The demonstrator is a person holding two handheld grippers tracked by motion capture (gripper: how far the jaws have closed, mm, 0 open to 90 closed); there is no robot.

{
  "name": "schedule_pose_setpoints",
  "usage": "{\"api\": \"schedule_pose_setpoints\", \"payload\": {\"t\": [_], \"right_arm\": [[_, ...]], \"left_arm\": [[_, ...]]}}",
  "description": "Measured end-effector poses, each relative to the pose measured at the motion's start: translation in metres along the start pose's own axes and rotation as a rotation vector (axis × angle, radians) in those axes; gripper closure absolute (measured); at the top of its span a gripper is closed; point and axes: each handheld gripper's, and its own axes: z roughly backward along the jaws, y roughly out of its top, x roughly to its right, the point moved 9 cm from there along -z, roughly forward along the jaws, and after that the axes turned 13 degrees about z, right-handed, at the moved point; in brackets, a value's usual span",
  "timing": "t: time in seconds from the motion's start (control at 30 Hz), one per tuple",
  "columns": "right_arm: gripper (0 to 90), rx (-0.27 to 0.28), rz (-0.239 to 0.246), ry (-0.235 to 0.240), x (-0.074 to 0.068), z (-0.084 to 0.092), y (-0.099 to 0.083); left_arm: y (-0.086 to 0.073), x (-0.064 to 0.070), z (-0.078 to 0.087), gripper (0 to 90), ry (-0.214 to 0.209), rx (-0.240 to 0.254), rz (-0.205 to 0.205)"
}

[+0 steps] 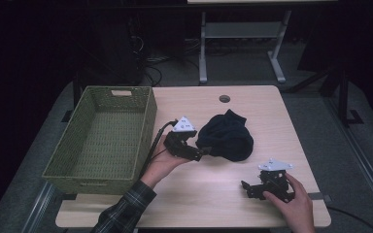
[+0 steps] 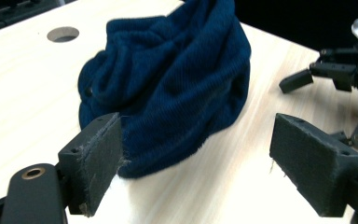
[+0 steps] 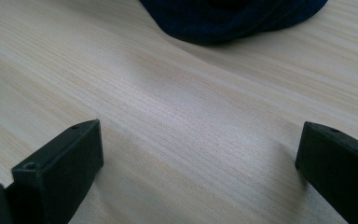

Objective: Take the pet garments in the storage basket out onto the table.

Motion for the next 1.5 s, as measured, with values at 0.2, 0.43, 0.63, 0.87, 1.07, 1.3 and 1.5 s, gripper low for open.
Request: {"api": "schedule_pose_setpoints", "payload": {"t": [0.2, 0.43, 0.63, 0.87, 1.07, 1.3, 1.5], "right_arm": [[0.4, 0.000, 0.001, 0.000, 0.000, 0.000, 0.000], [0.5, 0.000, 0.000, 0.000, 0.000, 0.000, 0.000], [0.4, -0.001, -0.002, 0.000, 0.000, 0.000, 0.000], [0.5, 0.000, -0.001, 0.000, 0.000, 0.000, 0.000], [0.5, 0.000, 0.000, 0.000, 0.000, 0.000, 0.000], [0.5, 0.000, 0.000, 0.000, 0.000, 0.000, 0.000], [0.5, 0.000, 0.000, 0.000, 0.000, 0.000, 0.000]], "left_arm": [[-0.017, 0.001, 0.006, 16.6, 0.022, 0.003, 0.017], [-0.036, -0.001, 0.015, 16.6, 0.049, -0.004, 0.029], [-0.053, -0.004, 0.019, 16.6, 0.064, -0.034, 0.036], [-0.072, -0.003, 0.017, 16.6, 0.083, -0.084, 0.024], [-0.087, -0.004, 0.011, 16.6, 0.107, -0.145, 0.009], [-0.099, -0.011, 0.007, 16.3, 0.159, -0.191, -0.005], [-0.105, -0.014, 0.003, 16.3, 0.175, -0.212, -0.013]]}}
